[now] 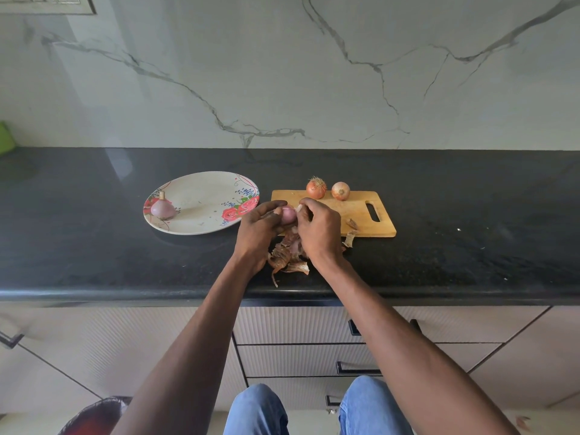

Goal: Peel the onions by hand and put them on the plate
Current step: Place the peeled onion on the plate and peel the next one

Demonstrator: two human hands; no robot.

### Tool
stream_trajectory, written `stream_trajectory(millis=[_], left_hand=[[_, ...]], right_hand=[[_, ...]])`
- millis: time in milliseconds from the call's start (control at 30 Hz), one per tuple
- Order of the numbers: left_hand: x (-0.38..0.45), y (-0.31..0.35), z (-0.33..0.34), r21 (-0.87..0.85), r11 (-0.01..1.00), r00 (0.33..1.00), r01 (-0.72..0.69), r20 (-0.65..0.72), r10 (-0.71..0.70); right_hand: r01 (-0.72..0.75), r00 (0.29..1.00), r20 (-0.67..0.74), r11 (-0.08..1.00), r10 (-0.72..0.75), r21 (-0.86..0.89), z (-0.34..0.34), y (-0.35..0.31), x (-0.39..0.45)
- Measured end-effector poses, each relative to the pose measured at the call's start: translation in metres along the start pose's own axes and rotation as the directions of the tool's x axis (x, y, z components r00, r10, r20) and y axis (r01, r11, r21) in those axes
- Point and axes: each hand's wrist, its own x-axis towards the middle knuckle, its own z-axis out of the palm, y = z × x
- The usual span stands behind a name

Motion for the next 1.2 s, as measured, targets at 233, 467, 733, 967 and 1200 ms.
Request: stream_trajectory(millis=[233,467,733,967,1200], left_hand=[[-0.003,0.002,0.001,0.049,0.999,1.0,-0.02,-0.02,0.021],[0.0,0.004,0.003,-0.058,0.996,0.997,0.069,-0.037,-0.071],[0.003,0.003,0.002,-0.057,0.996,0.997,0.065,-0.039,-0.067],[0.003,0.002,0.002,-0.08,0.995,0.998,0.055,-0.031,-0.057],[0.004,0.001,0.0,-0.013,1.0,0.998,-0.003,-0.055,0.003]], right_hand=[[-0.07,0.997,-0.02,0.997,0.07,0.028,0.0,0.003,0.001],[-0.23,0.973,0.006,0.966,0.231,0.115,-0.002,0.007,0.004],[-0.336,0.942,0.06,0.923,0.33,0.186,-0.003,0.01,0.008],[-0.279,0.96,0.074,0.933,0.269,0.227,-0.007,0.004,0.004],[-0.321,0.94,0.215,0.904,0.266,0.284,-0.005,0.007,0.006]])
